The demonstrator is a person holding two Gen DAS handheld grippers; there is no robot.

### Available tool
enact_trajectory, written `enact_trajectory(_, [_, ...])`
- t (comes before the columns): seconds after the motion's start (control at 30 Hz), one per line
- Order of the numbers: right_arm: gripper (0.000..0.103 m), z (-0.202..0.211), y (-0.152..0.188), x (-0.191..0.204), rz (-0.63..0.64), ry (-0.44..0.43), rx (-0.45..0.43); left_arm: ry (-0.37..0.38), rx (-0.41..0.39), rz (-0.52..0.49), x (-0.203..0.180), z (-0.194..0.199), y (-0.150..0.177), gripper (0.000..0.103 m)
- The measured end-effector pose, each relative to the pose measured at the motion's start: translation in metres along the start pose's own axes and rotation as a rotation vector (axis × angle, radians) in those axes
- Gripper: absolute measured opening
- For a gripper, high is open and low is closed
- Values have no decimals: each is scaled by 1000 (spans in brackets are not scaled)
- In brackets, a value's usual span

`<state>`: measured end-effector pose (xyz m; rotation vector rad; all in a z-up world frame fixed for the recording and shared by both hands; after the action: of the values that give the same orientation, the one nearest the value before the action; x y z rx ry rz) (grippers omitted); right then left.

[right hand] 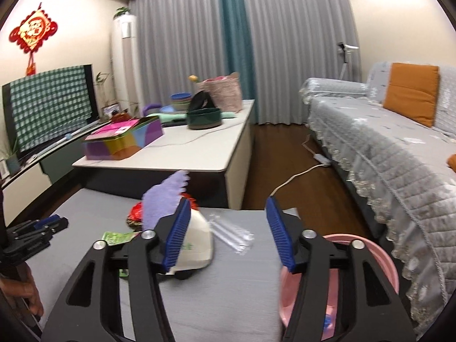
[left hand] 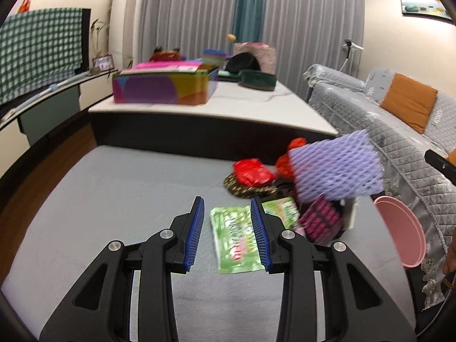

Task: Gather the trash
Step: 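Move left tool to green snack packet while right tool approaches purple foam net, then close left tool on green snack packet while right tool grasps purple foam net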

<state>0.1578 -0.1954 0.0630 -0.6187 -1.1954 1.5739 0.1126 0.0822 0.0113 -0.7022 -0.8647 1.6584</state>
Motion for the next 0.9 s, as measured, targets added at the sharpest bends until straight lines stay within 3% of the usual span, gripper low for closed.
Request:
enact_trajectory(0.27, [64,-49,6,38,20,-92,64,57,60,-55,-35,-18,26,34])
enact_trajectory(0.5, [64,-73,13,43,25,-111,114,138,115,-97,-83,-34,42,35])
enact_trajectory(0.8, [61,-88,22,37,3,-130,161,82,209,-116,-100,-63,53,35])
enact_trajectory(0.9, [55,-93,26,38,-4,-147,183,63,215,-104,-95,-65,51,25])
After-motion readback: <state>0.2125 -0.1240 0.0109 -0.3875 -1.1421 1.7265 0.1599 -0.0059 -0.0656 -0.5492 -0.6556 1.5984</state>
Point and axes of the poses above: each gripper's, at about its wrist camera, not at the fingertips, and z roughly against the way its jaws point, x to its left, y to its underside, the point moved 5 cm from there along -z, roughly the way its jaws point, and after that the axes turned 7 degrees about -y, right-handed, at the moved point
